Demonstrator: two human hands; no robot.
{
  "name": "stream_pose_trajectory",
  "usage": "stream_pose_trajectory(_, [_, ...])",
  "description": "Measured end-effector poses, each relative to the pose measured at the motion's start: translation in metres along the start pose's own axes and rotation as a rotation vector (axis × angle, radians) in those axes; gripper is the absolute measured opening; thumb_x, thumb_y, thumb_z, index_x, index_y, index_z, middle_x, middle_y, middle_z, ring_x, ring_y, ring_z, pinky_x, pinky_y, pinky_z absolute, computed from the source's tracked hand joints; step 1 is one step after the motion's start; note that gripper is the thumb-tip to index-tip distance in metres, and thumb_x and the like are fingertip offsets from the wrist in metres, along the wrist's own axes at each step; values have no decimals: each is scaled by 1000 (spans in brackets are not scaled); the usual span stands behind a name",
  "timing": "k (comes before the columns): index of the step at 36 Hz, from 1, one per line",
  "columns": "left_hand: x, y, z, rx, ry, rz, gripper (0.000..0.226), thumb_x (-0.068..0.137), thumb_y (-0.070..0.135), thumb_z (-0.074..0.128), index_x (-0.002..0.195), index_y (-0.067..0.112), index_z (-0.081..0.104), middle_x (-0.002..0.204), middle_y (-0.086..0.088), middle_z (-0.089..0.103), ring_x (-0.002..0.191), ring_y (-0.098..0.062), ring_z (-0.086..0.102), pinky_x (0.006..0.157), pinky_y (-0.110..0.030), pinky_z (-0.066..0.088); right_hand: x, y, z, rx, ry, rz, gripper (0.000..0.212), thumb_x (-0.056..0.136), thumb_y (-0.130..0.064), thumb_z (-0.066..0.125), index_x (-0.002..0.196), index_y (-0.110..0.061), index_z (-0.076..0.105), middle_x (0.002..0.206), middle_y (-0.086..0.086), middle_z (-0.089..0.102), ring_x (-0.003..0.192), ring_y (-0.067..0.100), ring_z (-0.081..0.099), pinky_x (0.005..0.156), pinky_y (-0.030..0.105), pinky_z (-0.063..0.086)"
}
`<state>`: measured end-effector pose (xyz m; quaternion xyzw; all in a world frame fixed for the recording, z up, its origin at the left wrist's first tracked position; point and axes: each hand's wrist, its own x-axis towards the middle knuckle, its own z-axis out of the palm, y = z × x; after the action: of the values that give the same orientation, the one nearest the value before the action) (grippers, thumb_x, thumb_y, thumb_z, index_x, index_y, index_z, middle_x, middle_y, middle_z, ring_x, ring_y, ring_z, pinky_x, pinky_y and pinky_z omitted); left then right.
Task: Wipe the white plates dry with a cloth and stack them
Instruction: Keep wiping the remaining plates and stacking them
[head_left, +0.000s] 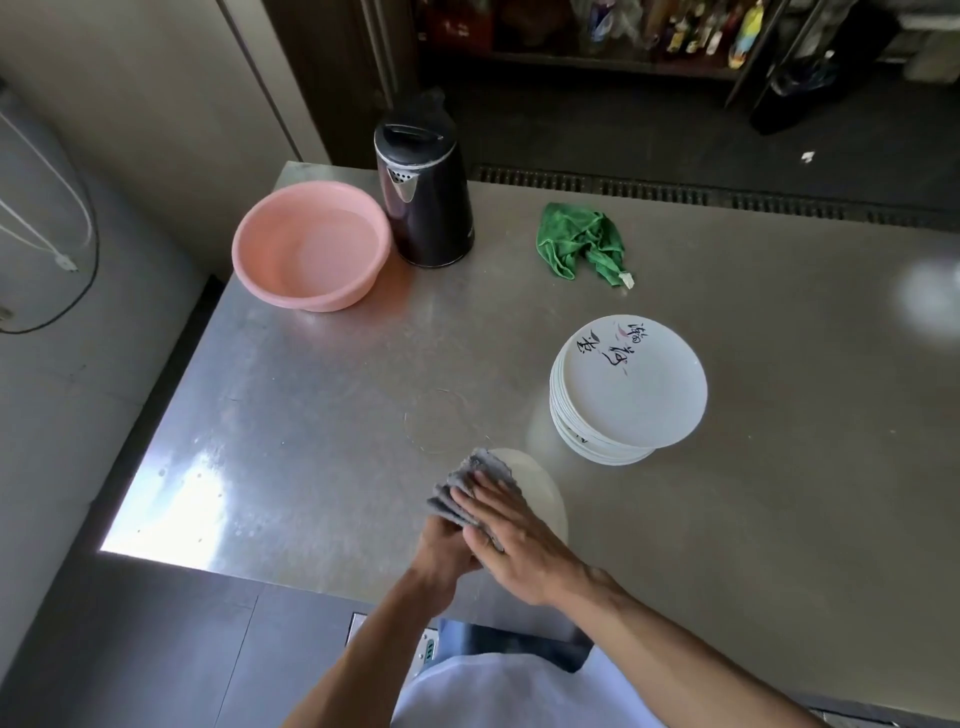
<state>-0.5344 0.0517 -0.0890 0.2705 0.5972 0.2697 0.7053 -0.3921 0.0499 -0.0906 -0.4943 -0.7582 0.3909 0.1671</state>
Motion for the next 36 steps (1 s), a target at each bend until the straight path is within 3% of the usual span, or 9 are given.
stream_pose_trajectory(3, [-1, -3, 0, -3, -3, -41, 23, 87, 4, 74, 110, 7, 70, 102, -18, 76, 88, -25, 75, 71, -40, 61, 5, 17, 1, -196, 39, 74, 55, 107, -41, 31, 157, -19, 26, 165, -4, 13, 153, 10, -2, 125, 35, 4])
stream_pose_trajectory(6, [-2, -6, -1, -23, -12, -88, 32, 85, 14, 81, 115, 11, 71, 106, -13, 77, 94, -25, 75, 74, -40, 61, 16, 33, -7, -297, 26, 367, 55, 108, -38, 19, 160, -20, 14, 167, 0, 10, 154, 16, 4, 124, 38, 5])
stream_pose_trajectory(12, [-3, -6, -1, -27, -50, -69, 18, 90, 8, 73, 108, 10, 74, 105, -15, 77, 94, -27, 74, 72, -37, 59, 1, 24, -11, -241, -18, -72, 55, 107, -44, 26, 157, -20, 27, 165, -4, 18, 154, 14, 7, 125, 32, 2])
stream_pose_trajectory(18, [-2, 1, -8, -110, 4, -141, 55, 69, 19, 75, 123, 15, 65, 112, -19, 73, 98, -33, 70, 78, -45, 59, 2, 38, -8, -22, 41, 532, 60, 108, -43, 24, 160, -15, 12, 168, 3, 4, 154, 14, 1, 123, 28, 0])
stream_pose_trajectory(22, [3, 8, -9, 6, -28, -153, 38, 88, 22, 78, 124, 16, 66, 112, -14, 76, 102, -34, 72, 83, -46, 58, -6, 34, 0, 96, 52, 449, 58, 108, -41, 28, 159, -17, 15, 166, -3, 0, 154, 13, -5, 123, 26, -4])
stream_pose_trajectory(27, [3, 6, -10, 95, -43, -160, 27, 93, 15, 73, 116, 2, 69, 111, -25, 73, 90, -29, 70, 81, -42, 56, 4, 6, 8, 13, 93, 100, 51, 106, -41, 29, 152, -21, 40, 160, -9, 27, 151, 5, 14, 123, 25, 6])
stream_pose_trajectory(29, [3, 2, -10, 92, -40, -175, 25, 93, 10, 71, 115, 0, 69, 109, -25, 73, 87, -27, 70, 75, -38, 56, 5, 8, 9, -22, 121, 113, 50, 106, -40, 31, 150, -21, 44, 159, -7, 33, 151, 7, 19, 123, 27, 10])
stream_pose_trajectory(33, [3, 4, -13, -8, 13, -178, 37, 83, 2, 76, 118, 3, 68, 102, -19, 73, 89, -30, 67, 73, -37, 54, -2, 30, 1, -4, 158, 401, 47, 109, -28, 30, 154, -15, 33, 162, 4, 27, 152, 17, 19, 111, 4, -6])
stream_pose_trajectory(36, [4, 8, -19, -103, 61, -157, 58, 65, 13, 80, 121, 2, 66, 111, -25, 71, 97, -38, 66, 82, -48, 54, -6, 33, 0, 45, 126, 475, 54, 109, -33, 31, 158, -14, 19, 166, 5, 14, 153, 14, 9, 115, 12, -2])
